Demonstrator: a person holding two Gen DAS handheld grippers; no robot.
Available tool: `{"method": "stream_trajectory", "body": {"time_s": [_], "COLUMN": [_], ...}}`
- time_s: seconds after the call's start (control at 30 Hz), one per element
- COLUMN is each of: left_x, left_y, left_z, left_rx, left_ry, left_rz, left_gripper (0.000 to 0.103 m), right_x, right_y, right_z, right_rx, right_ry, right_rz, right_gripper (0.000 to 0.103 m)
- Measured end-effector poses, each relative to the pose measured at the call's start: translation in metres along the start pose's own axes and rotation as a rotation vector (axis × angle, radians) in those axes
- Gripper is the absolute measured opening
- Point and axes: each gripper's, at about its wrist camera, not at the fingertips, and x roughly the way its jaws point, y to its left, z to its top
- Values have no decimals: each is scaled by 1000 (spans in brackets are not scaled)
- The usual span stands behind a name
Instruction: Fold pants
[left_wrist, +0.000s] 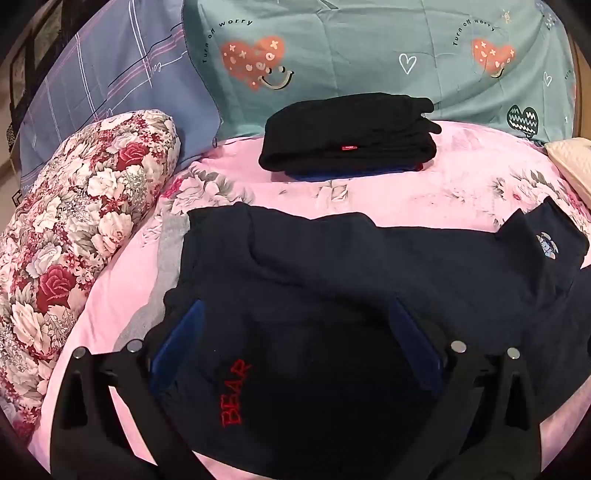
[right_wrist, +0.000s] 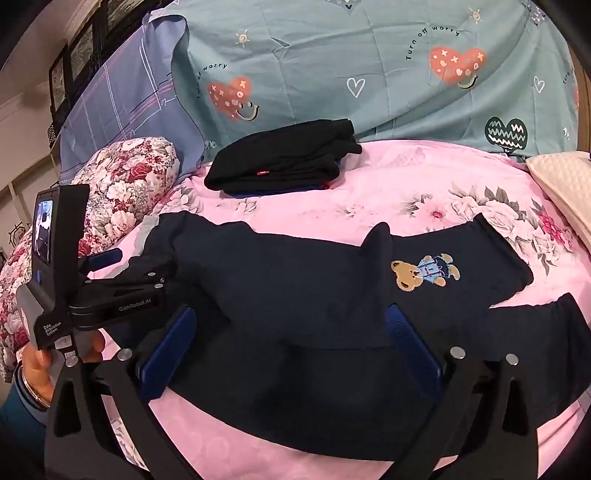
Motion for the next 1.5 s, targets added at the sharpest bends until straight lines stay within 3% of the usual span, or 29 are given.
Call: {"method": "stream_trajectory", "body": {"time_s": [0.03,0.1,0.27,1.5], "left_x": [0,8,9,13], "left_y": [2,-6,-10,-5], "left_z": [3,-22,-26,-27], "left_rx": [-4,23,26,22], "left_ry": [3,-14,-15,-5], "left_rz": [-3,4,1,7], "left_gripper": [100,100,100,100], "right_x": [0,0,0,5], "right_y": [-1,-1,-2,1], "right_z": [0,-1,0,-3], "right_rx": [0,0,4,-2], "right_ry": [0,3,8,34], "right_rz": [2,4,7,12], "right_gripper": [102,102,102,102]}}
